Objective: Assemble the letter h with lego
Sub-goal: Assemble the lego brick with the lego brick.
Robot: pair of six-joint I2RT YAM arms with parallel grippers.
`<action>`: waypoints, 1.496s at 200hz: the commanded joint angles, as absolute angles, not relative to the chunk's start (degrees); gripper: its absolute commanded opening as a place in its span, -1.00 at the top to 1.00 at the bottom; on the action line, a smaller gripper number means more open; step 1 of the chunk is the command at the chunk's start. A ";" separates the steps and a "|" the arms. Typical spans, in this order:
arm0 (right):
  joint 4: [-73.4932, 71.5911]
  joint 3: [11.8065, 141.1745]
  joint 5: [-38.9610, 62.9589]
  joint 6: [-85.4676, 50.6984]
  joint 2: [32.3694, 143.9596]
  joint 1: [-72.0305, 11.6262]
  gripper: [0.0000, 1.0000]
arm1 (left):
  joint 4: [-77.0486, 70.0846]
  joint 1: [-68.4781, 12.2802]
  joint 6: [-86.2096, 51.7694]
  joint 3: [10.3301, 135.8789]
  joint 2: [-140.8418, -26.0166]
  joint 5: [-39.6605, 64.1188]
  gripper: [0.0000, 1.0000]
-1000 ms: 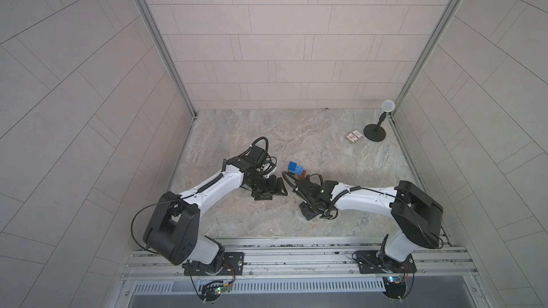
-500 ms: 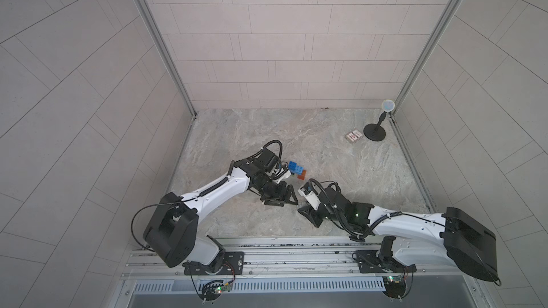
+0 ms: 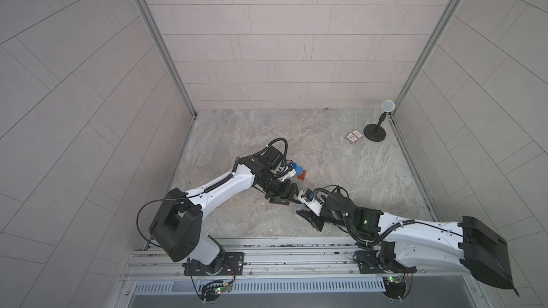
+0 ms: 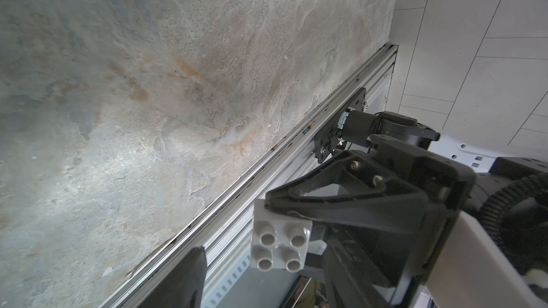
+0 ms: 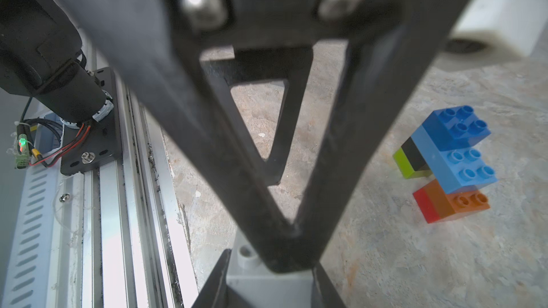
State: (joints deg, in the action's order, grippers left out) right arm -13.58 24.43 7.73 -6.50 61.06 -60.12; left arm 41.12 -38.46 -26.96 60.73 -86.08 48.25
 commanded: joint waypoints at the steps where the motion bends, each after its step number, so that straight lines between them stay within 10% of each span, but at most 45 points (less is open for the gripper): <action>1: -15.83 23.59 7.65 -4.85 59.27 -60.45 1.00 | 39.87 -39.34 -27.79 59.77 -87.24 50.84 -0.31; 52: -13.54 24.55 7.65 -4.25 59.38 -60.50 1.00 | 38.32 -41.48 -28.94 60.64 -88.41 50.40 -0.12; 93: -9.39 26.17 6.62 -5.62 59.04 -60.48 0.85 | 41.40 -41.13 -27.14 63.17 -88.70 45.78 0.58; 163: -5.47 26.13 -4.47 -26.53 47.39 -48.46 -0.71 | 51.93 -36.83 -20.59 77.27 -86.06 13.15 1.00; 197: 3.83 34.93 -2.37 -38.84 52.79 -30.40 -0.68 | 53.24 -36.69 -18.43 86.95 -93.94 5.82 1.00; 226: 9.16 44.71 11.28 -44.38 71.48 -18.67 -0.13 | 58.06 -36.92 -17.16 98.53 -105.11 3.22 1.00; 248: 6.63 47.48 19.84 -44.71 83.22 -18.23 0.38 | 59.80 -37.50 -16.40 103.61 -111.16 0.28 1.00; 299: -3.69 45.62 24.30 -46.26 93.31 -20.87 0.40 | 62.07 -37.57 -16.77 108.55 -117.89 2.34 1.00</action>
